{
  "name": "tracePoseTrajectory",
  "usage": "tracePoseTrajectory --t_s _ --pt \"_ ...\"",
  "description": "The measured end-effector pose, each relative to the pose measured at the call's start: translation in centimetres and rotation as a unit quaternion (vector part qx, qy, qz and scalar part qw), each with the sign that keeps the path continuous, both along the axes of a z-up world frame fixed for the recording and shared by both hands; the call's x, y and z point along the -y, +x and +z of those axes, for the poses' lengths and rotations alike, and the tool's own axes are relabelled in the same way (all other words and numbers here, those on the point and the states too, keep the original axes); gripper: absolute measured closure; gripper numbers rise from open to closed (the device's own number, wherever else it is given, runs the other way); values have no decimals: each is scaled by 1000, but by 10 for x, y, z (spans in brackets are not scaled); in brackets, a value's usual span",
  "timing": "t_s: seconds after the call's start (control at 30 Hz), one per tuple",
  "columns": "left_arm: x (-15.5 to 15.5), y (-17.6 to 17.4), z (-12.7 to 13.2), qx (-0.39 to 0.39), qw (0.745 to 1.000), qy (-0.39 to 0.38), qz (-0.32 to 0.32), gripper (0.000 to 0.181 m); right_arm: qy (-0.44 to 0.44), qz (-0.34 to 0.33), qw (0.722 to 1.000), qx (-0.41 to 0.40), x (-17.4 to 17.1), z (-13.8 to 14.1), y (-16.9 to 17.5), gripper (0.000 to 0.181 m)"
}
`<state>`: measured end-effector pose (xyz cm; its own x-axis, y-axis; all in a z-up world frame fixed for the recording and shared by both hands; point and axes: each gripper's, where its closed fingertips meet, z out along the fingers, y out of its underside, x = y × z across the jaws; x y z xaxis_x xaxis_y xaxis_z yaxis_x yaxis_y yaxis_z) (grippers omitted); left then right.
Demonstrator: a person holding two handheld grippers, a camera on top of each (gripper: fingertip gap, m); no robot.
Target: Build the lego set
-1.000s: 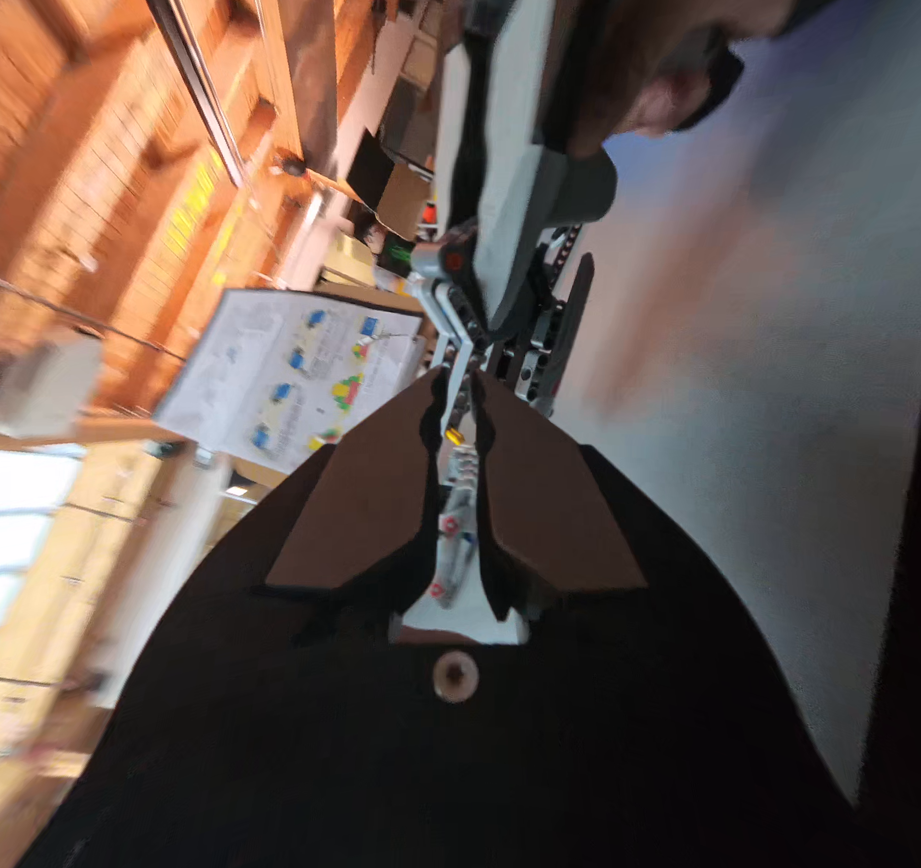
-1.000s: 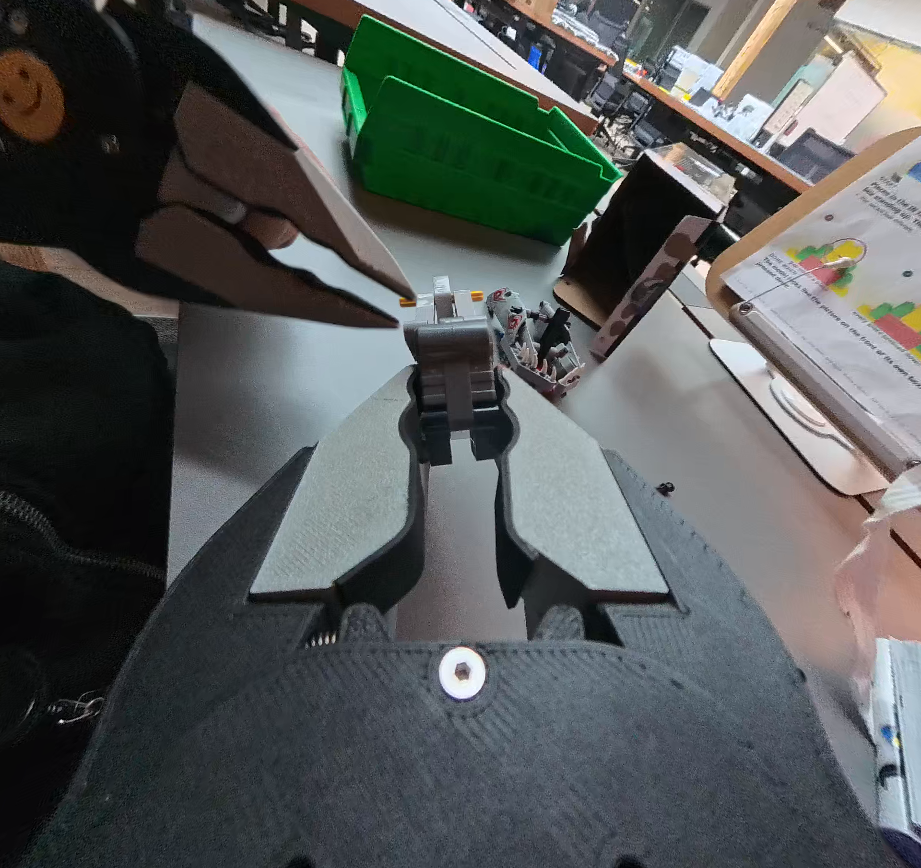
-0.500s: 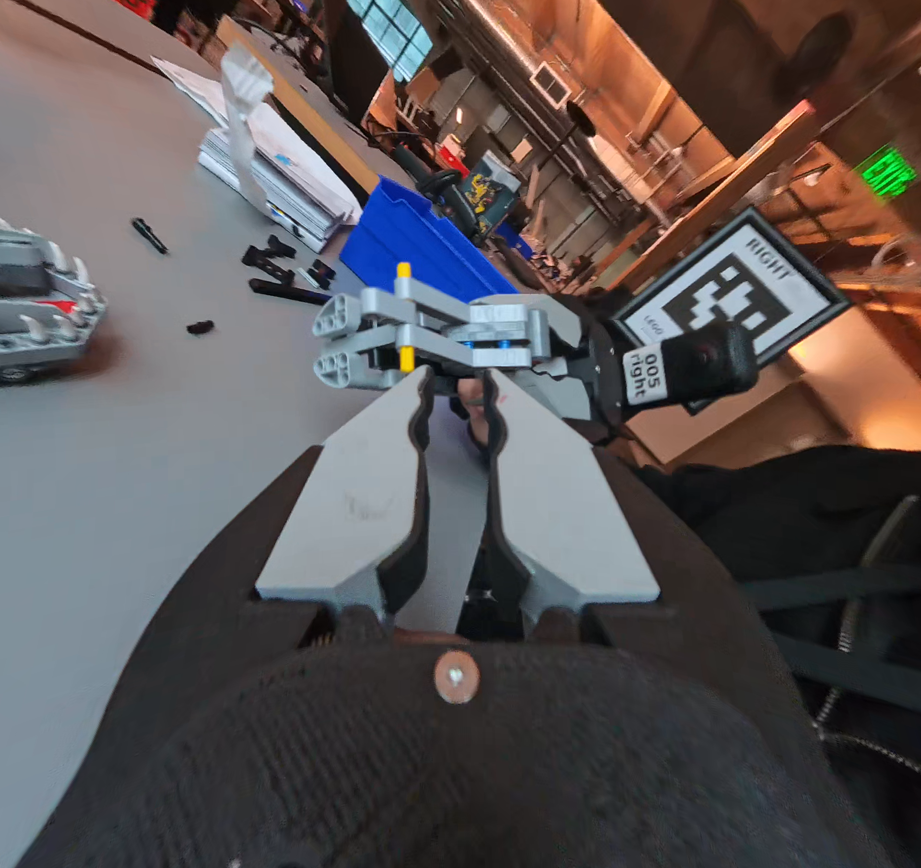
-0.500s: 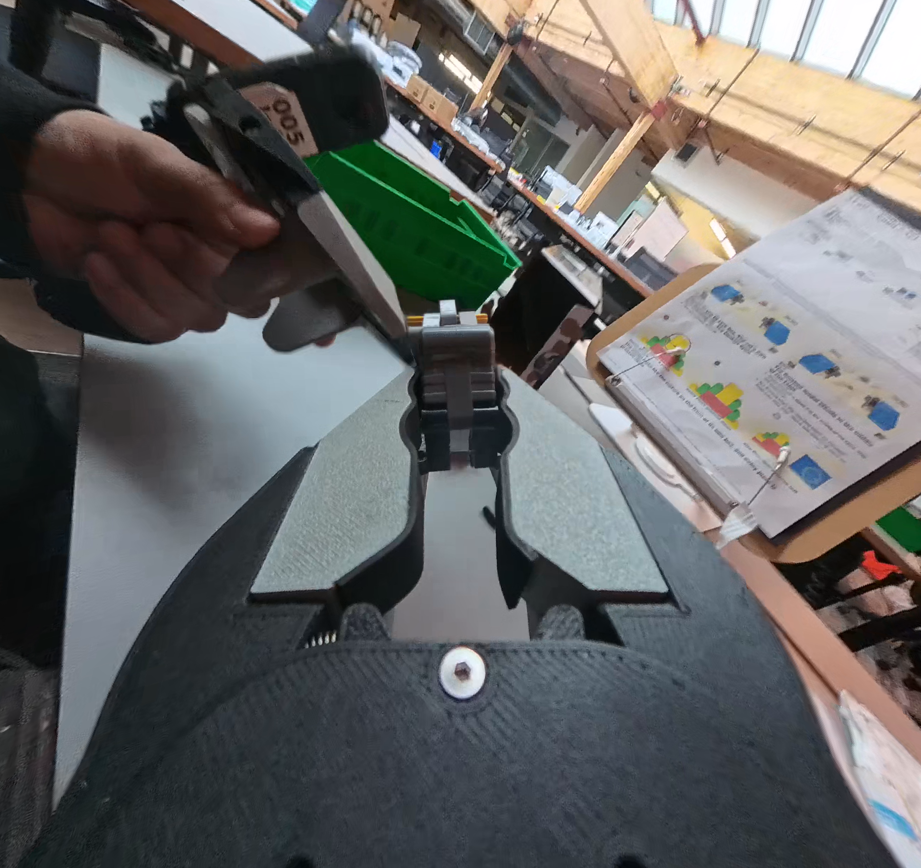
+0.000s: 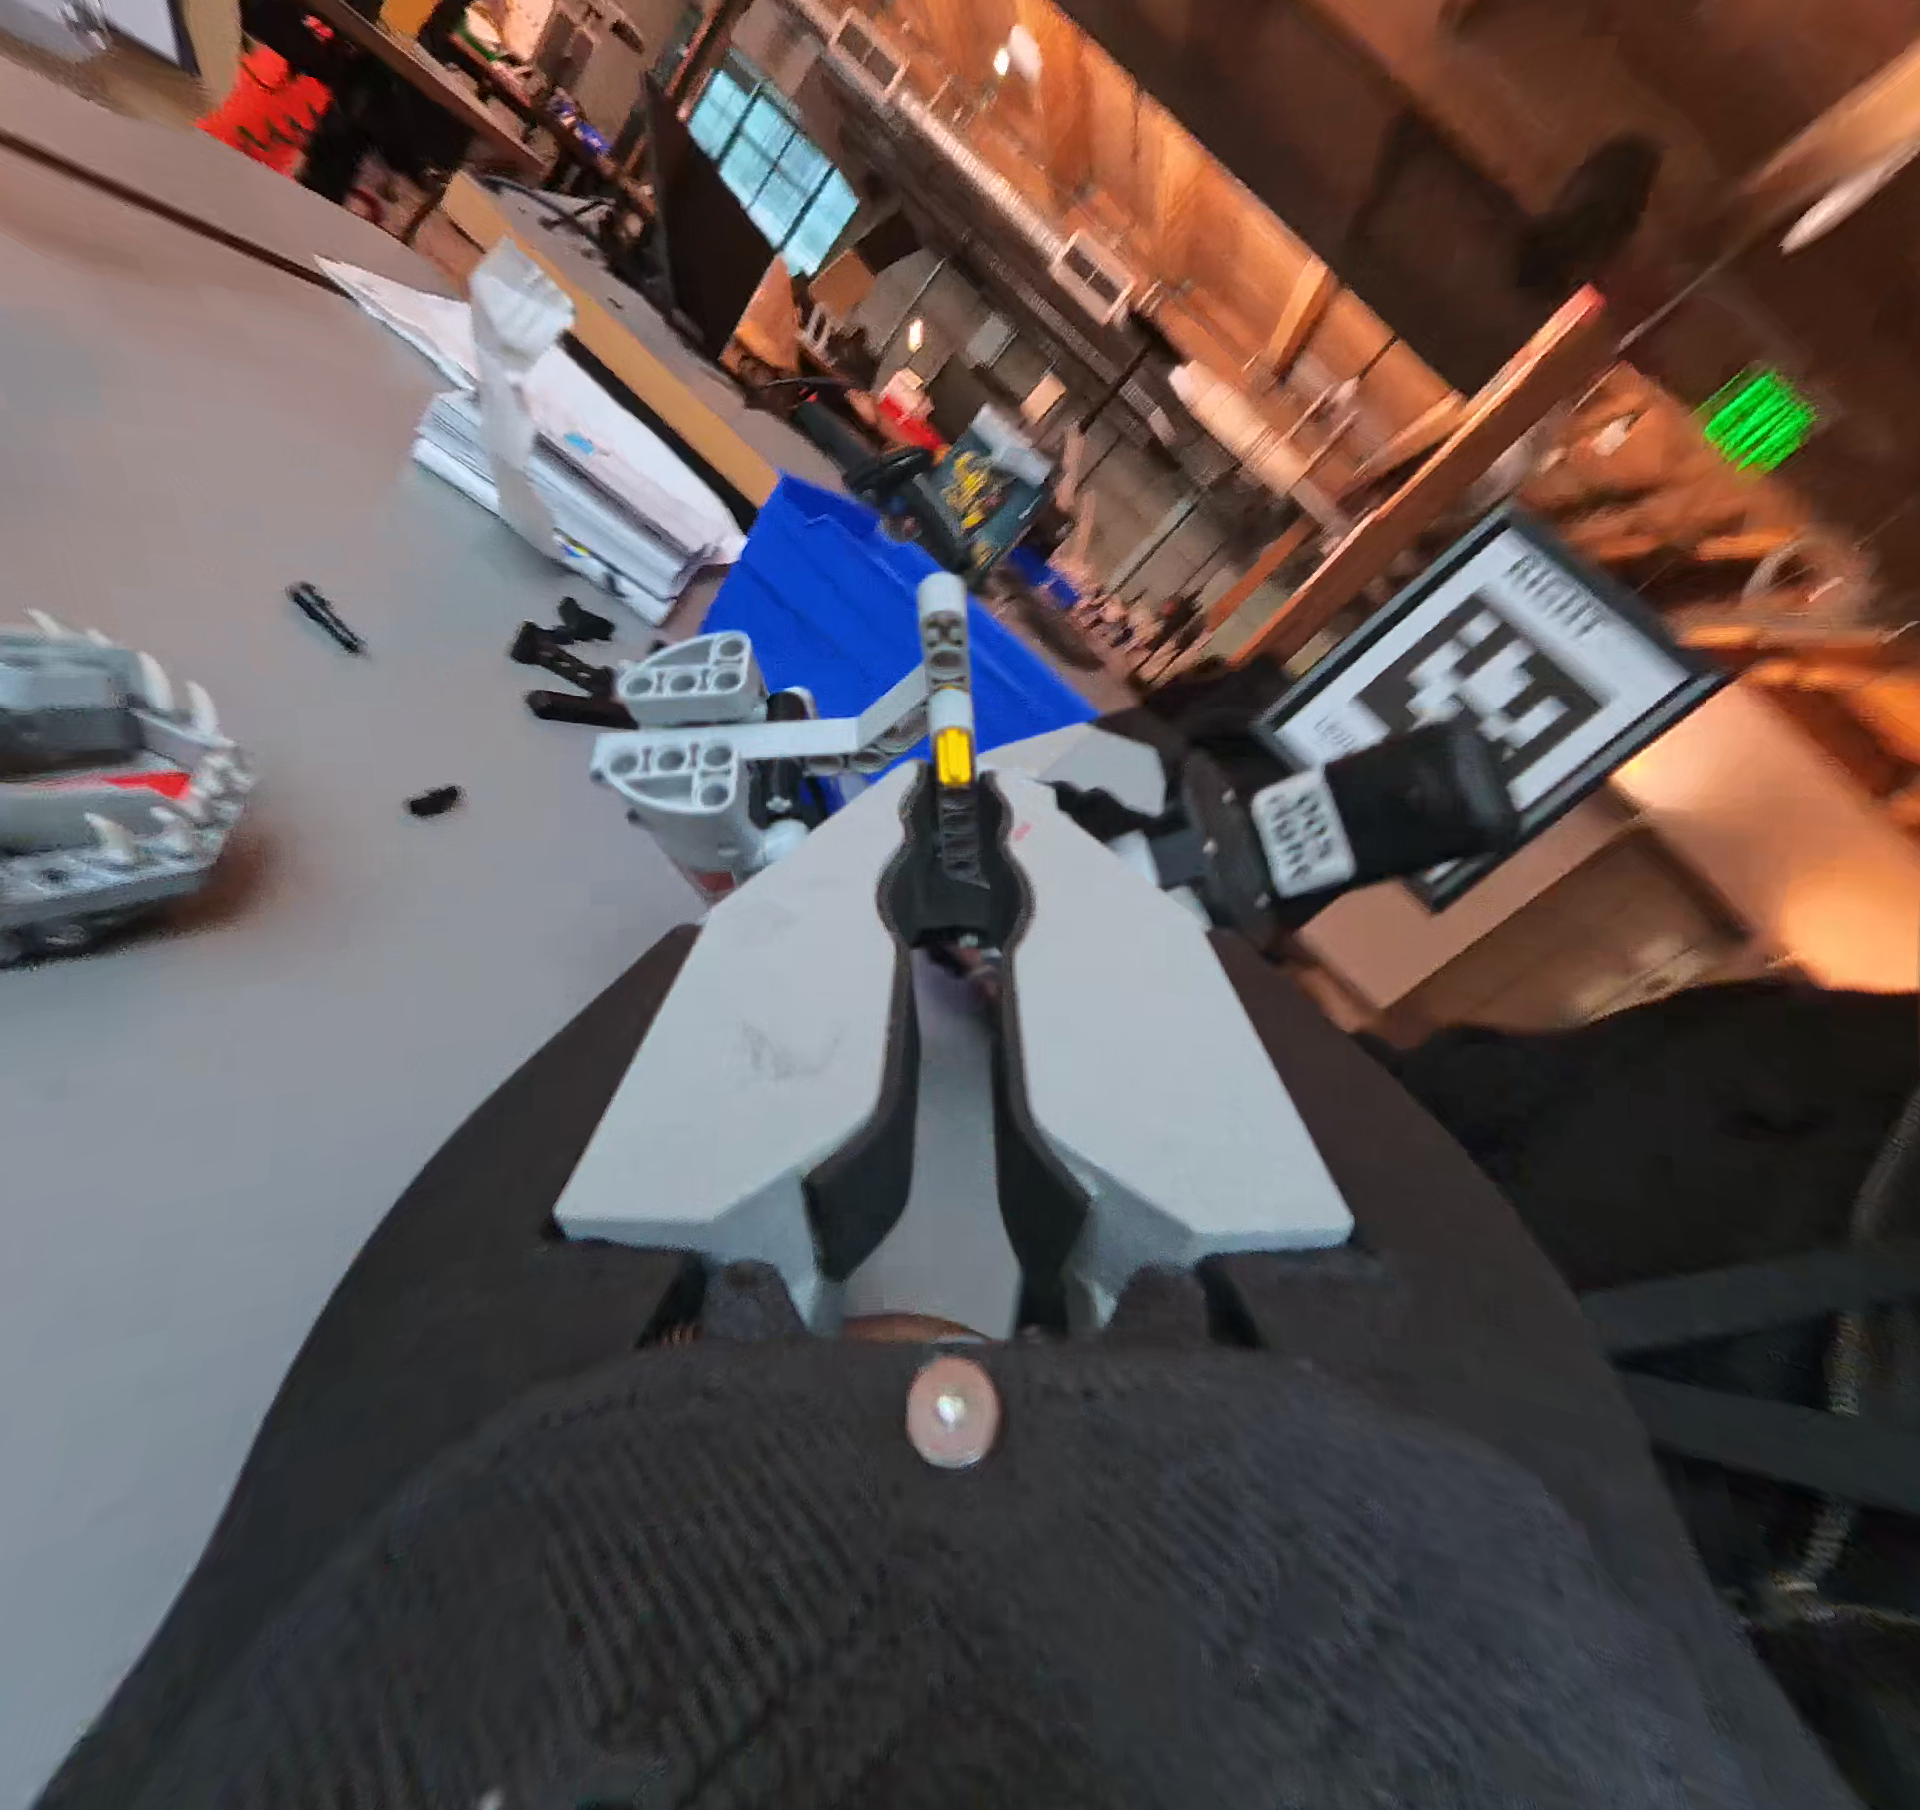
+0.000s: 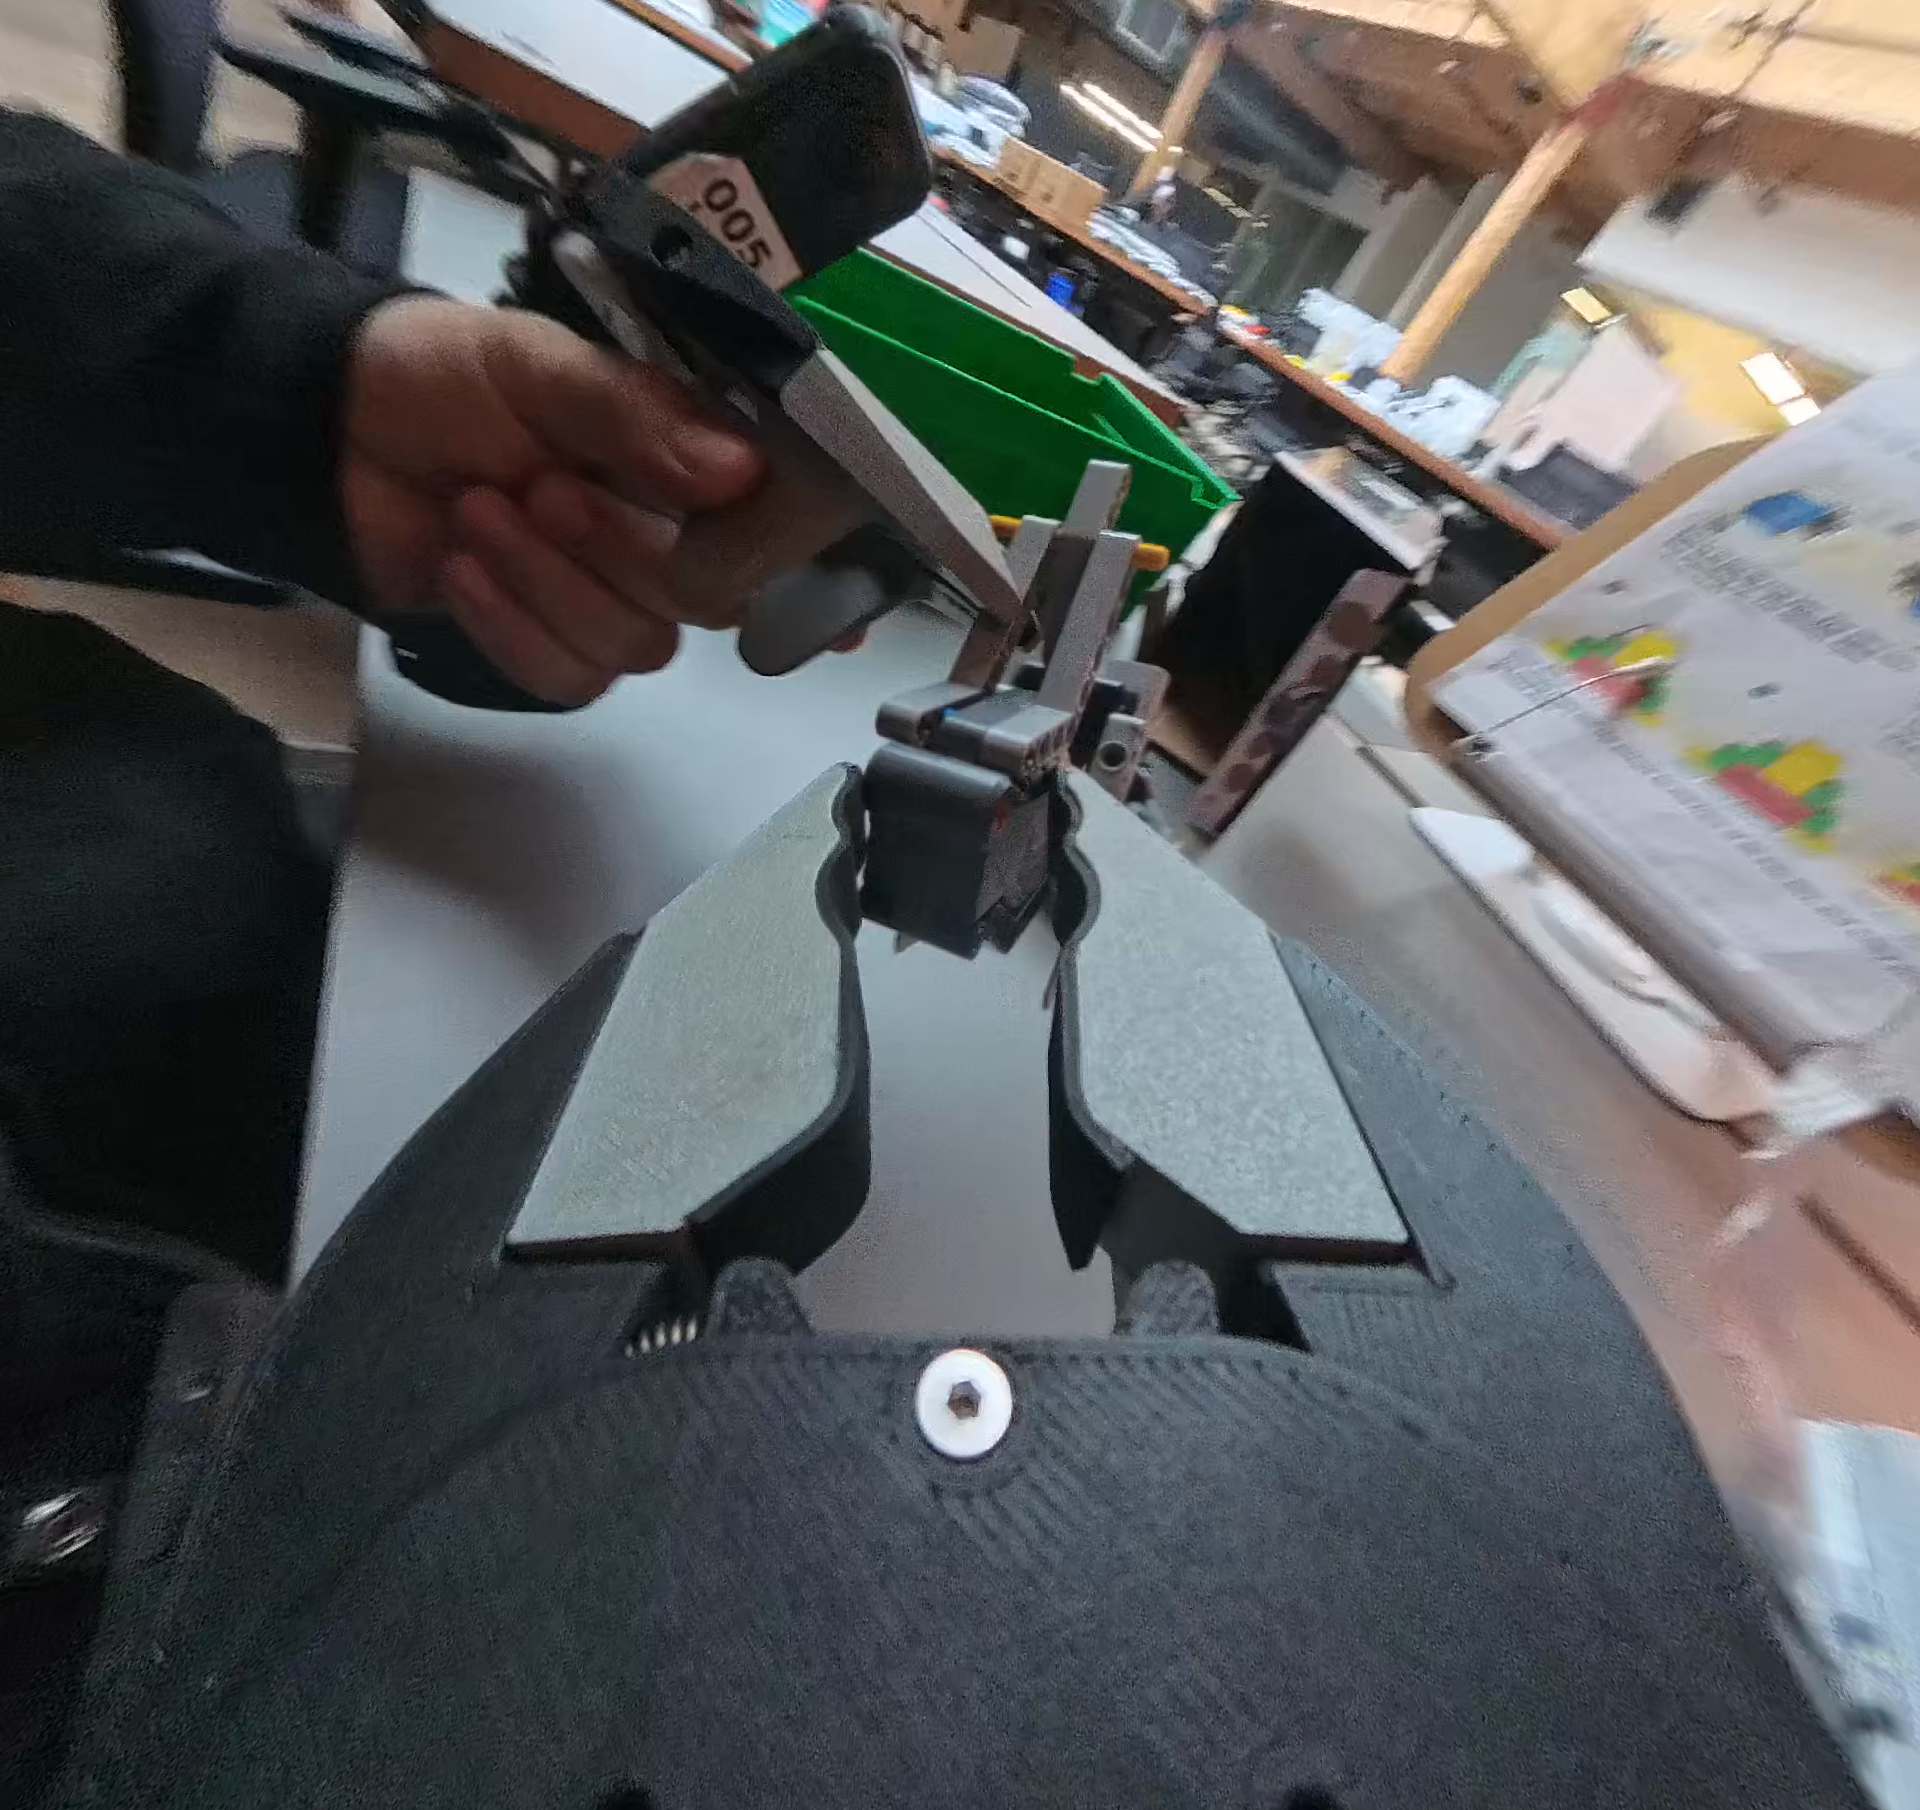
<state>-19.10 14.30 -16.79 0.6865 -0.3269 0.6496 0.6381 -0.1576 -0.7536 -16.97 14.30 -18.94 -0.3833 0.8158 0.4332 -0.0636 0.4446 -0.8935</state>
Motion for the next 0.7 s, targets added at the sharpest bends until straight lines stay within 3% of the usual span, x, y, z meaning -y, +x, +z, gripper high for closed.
tracePoseTrajectory --t_s 0.1,0.27,0.4,0.5,0.7 --pt "-2 -8 -6 -26 999 -17 13 176 -76 46 995 36 -5 2 6 154" --pt "-5 -12 -23 -26 998 -47 19 176 -153 6 983 99 -27 17 -8 149" --pt "-9 -3 -25 -33 998 -50 14 176 -117 -50 979 159 -24 4 -34 153" --pt "-11 -3 -27 -64 996 -56 27 176 -91 -44 982 162 -14 -2 -41 169" --pt "-13 -5 -33 -113 990 -66 55 176 -75 -48 981 171 -14 -9 -43 173"
